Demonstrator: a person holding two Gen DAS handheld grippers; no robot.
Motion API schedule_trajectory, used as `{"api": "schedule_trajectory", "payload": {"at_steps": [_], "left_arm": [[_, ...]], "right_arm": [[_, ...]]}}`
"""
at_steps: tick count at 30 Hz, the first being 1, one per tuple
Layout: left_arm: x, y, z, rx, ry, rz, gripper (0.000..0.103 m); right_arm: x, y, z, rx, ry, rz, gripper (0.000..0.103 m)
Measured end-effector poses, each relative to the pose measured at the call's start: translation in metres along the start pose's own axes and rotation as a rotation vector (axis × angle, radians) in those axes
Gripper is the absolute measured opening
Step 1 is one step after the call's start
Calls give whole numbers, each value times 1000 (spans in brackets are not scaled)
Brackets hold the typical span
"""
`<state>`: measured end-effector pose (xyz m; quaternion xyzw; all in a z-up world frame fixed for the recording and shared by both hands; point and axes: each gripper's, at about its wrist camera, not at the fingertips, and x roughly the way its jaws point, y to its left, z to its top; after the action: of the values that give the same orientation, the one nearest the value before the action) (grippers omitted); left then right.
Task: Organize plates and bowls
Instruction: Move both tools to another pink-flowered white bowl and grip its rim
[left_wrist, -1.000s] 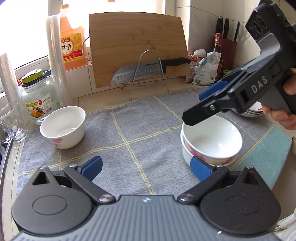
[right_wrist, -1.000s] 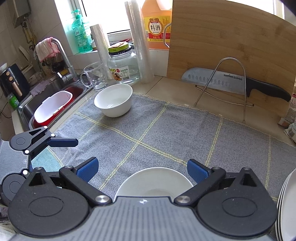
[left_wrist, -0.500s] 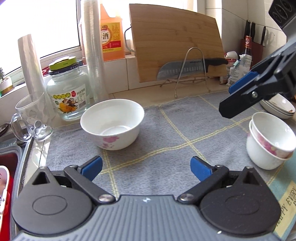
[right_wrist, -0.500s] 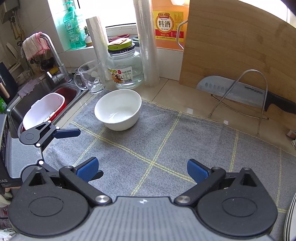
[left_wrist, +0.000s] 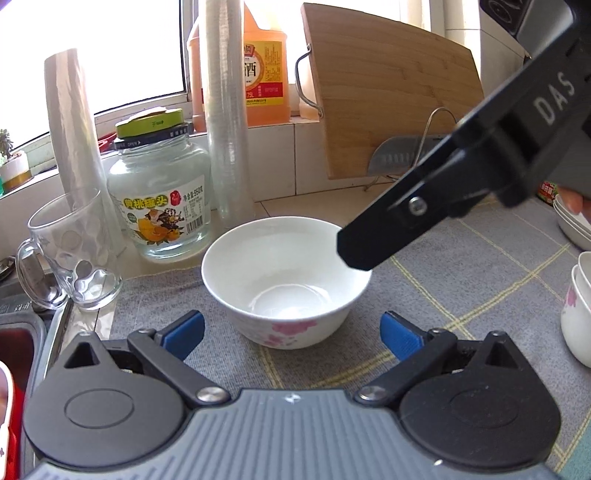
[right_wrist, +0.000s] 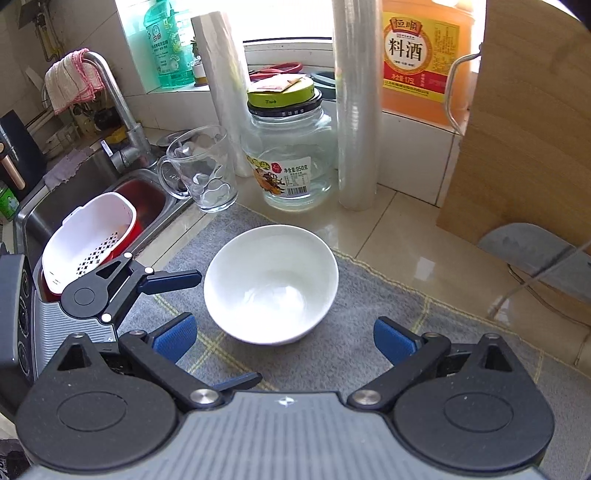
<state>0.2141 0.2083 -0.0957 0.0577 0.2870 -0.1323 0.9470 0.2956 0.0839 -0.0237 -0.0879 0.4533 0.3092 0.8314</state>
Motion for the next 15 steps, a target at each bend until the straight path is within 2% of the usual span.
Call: {"api": "schedule_trajectory", "payload": {"at_steps": [6,15], "left_arm": [[11,6,6,-7,-21,-4,100],[21,10,10,-15,-21,-40,98]], "right_arm": [[30,-7,12,8,29,17,102],[52,-14,27,10,57,52,86]]}}
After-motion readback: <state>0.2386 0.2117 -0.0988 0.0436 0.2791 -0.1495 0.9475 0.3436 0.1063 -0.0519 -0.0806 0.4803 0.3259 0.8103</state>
